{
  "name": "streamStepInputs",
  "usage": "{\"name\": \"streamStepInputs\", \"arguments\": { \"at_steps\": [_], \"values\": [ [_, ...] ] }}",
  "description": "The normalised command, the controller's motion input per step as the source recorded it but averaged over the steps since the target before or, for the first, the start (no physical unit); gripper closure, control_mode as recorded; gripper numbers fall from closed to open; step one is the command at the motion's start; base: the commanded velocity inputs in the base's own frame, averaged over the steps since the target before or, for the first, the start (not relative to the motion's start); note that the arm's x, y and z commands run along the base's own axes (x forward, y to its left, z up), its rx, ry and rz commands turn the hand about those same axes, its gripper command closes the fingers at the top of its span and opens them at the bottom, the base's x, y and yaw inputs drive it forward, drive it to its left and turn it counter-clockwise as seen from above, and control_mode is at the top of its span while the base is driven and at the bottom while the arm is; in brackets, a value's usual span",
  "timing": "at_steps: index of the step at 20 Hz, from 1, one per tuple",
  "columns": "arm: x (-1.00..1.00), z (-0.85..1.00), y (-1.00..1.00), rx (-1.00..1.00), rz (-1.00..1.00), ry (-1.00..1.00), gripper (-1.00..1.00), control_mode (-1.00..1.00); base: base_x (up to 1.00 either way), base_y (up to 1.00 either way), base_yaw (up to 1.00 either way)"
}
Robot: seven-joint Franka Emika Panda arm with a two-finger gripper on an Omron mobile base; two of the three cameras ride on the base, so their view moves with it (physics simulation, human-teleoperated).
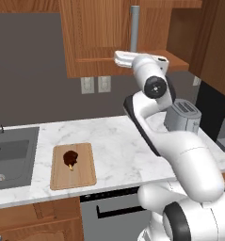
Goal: Open the cabinet, retrieve the rolling pin, and place it next to the meat on the cutting board to prepare for tenderizing.
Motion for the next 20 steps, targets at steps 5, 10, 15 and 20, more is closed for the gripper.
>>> {"name": "streamStepInputs", "arguments": {
  "at_steps": [5, 10, 15, 20],
  "values": [
    [0.31, 0.03, 0.00, 0.00, 0.05, 0.02, -1.00, -1.00, 0.00, 0.00, 0.00],
    [0.26, 0.14, 0.00, 0.00, 0.00, 0.07, -1.00, -1.00, 0.00, 0.00, 0.00],
    [0.21, 0.04, 0.00, -0.04, 0.00, 0.04, -1.00, -1.00, 0.00, 0.00, 0.00],
    [0.13, 0.00, 0.00, -0.06, 0.00, 0.00, -1.00, -1.00, 0.00, 0.00, 0.00]
  ]
}}
